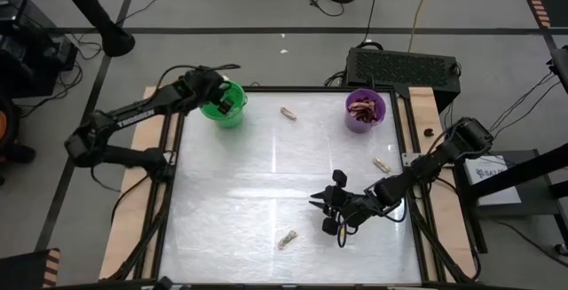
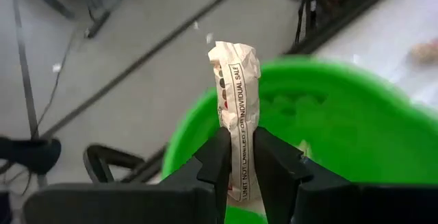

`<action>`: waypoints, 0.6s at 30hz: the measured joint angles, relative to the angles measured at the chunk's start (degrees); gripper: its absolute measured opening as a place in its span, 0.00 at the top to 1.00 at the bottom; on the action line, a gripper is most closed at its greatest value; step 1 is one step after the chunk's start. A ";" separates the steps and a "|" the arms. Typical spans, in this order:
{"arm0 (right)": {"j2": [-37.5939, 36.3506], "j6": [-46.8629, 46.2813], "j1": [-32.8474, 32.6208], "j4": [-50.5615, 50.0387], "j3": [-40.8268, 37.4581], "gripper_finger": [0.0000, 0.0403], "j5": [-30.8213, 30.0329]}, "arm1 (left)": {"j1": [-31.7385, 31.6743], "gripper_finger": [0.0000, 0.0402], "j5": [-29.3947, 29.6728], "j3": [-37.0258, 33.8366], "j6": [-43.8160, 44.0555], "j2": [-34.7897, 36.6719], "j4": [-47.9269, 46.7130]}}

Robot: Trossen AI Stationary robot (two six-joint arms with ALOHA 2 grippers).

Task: Sort candy by brand, put in halloween buckets
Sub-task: Put the white chocolate bar into the green bucket

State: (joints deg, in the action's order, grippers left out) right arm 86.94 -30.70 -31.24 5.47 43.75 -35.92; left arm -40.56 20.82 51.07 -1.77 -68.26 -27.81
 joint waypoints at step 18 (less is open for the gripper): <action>0.00 -0.03 0.01 0.00 0.00 0.82 0.00 | 0.80 0.53 -4.59 -0.04 -0.40 -5.08 5.17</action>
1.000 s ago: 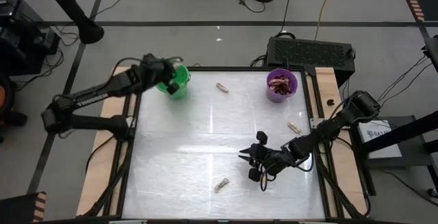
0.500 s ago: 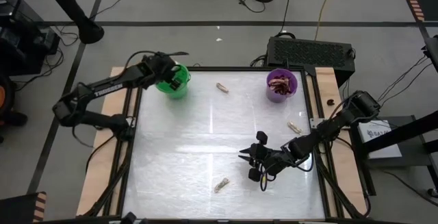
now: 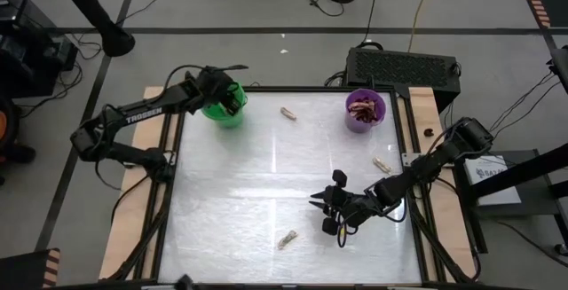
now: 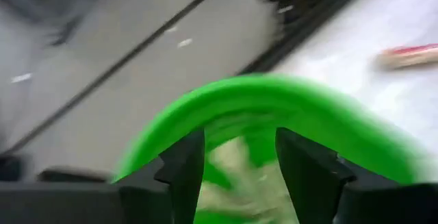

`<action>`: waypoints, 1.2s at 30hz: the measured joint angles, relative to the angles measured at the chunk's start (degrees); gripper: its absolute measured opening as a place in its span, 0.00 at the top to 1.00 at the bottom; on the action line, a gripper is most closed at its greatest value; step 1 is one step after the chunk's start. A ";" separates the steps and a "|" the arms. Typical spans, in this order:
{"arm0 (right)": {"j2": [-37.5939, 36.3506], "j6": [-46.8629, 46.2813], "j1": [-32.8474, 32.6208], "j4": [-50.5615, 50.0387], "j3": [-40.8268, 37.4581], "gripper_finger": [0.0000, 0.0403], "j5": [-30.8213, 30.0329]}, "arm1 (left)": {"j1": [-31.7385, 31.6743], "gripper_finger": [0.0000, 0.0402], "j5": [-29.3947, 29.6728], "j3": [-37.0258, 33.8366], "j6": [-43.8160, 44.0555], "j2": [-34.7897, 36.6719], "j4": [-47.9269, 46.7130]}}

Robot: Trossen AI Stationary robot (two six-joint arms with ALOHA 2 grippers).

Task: Sort candy by brand, put in halloween buckets
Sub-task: Put the white chocolate bar into the green bucket

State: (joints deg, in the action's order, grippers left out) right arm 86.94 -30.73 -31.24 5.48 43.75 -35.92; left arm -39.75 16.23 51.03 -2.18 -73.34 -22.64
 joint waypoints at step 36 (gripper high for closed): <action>0.00 6.18 1.39 -0.49 0.00 0.82 0.38 | 15.60 0.53 -17.77 45.73 -31.21 -53.20 -9.57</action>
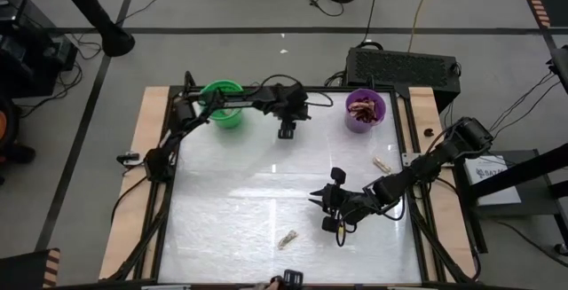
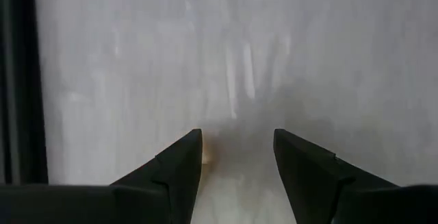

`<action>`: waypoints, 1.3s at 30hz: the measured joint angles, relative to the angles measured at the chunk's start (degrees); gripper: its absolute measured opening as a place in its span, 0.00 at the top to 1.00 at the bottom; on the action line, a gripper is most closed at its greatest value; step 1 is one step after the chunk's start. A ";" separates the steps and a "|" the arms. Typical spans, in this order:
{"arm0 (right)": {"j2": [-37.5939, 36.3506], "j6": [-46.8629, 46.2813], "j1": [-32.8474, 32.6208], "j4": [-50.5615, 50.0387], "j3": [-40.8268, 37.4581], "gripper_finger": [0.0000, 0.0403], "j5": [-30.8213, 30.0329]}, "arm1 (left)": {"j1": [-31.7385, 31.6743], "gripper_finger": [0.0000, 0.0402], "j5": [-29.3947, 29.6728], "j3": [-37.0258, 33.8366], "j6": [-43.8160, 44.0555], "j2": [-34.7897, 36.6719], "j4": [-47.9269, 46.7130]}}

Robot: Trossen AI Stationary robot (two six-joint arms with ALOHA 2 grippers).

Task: Sort candy by brand, put in halloween buckets
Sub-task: Put the white chocolate bar into the green bucket

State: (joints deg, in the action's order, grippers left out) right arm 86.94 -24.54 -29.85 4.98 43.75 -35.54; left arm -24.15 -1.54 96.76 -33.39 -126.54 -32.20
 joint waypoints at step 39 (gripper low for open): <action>0.00 -1.46 -0.65 -3.16 -0.02 0.82 2.56 | -6.46 0.80 -8.72 20.00 0.55 -10.77 -23.49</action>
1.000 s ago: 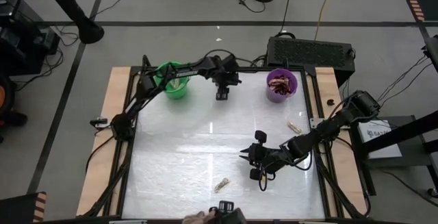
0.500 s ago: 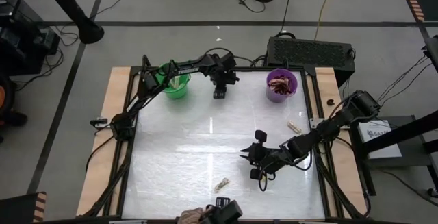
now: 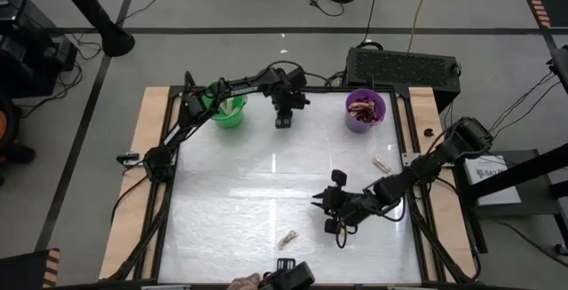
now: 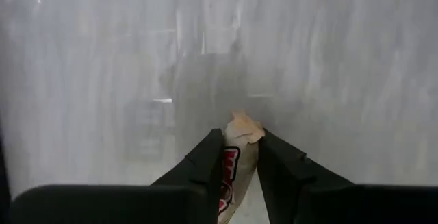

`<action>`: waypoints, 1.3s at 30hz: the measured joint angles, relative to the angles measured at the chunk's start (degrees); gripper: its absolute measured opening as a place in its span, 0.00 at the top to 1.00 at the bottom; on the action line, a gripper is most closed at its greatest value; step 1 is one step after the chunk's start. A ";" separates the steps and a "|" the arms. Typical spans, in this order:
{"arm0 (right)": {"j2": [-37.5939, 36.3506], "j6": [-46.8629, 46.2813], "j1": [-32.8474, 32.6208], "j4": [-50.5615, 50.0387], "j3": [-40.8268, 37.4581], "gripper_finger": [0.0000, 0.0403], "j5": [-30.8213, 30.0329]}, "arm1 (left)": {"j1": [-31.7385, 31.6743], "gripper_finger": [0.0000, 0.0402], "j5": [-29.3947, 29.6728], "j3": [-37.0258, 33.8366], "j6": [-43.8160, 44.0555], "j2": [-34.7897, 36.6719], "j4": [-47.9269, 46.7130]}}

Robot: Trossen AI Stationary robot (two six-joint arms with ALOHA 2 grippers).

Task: Sort candy by brand, put in halloween buckets
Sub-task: Put the white chocolate bar into the green bucket

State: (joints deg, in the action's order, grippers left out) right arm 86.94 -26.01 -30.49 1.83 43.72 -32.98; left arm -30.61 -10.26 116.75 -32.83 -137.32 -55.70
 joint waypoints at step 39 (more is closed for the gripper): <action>1.99 -9.03 -4.26 0.88 -0.04 0.82 -3.26 | -11.84 0.80 11.86 -24.20 20.51 41.98 -23.23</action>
State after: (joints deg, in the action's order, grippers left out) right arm 88.92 -35.04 -34.75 2.71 43.68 -36.23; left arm -42.45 1.60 92.56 -12.32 -95.33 -78.93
